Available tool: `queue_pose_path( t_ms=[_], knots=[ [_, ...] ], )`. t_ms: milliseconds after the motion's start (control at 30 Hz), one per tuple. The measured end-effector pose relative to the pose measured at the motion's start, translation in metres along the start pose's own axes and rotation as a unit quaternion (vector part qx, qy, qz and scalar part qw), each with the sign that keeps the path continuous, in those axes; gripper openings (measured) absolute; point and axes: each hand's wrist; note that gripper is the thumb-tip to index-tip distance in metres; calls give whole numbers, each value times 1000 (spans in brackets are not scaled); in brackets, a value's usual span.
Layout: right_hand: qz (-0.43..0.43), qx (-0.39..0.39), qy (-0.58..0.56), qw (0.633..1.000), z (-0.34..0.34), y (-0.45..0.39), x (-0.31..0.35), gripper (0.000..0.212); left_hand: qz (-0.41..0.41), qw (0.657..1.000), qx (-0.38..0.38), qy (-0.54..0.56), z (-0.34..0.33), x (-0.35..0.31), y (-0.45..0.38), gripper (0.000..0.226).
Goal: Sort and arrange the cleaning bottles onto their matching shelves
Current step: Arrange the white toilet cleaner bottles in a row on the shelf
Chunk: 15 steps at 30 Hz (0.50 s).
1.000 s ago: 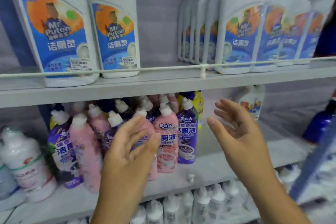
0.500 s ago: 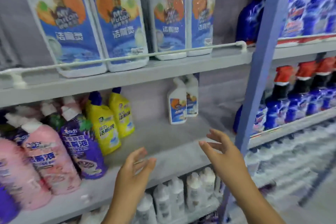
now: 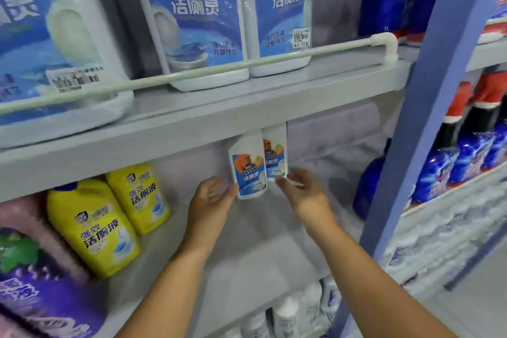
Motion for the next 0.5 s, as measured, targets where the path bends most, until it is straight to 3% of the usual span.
queue_pose_path(
  t_ms=[133, 233, 333, 500],
  knots=[
    [1, -14, -22, 1000, -15, -41, -7, 23, -3, 999, 32, 4, -20, -2, -48, 32],
    [23, -18, -25, 999, -22, -61, -11, 22, 12, 995, 95, -3, -26, -2, -73, 11],
    [21, -30, 18, 999, -25, -85, -7, 21, 36, 988, 147, 1, -31, -6, -84, 39],
    [11, -10, 59, 998, -27, -114, -8, 30, 73, 977, 197, -32, -19, 5, -92, 16]
  ],
)
Point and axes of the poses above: each hand's wrist, its own y-axis away from the middle knuckle, its own z-axis out of the back of the hand, x = y × z, and after that the axes turned 2 degrees about y, right-handed
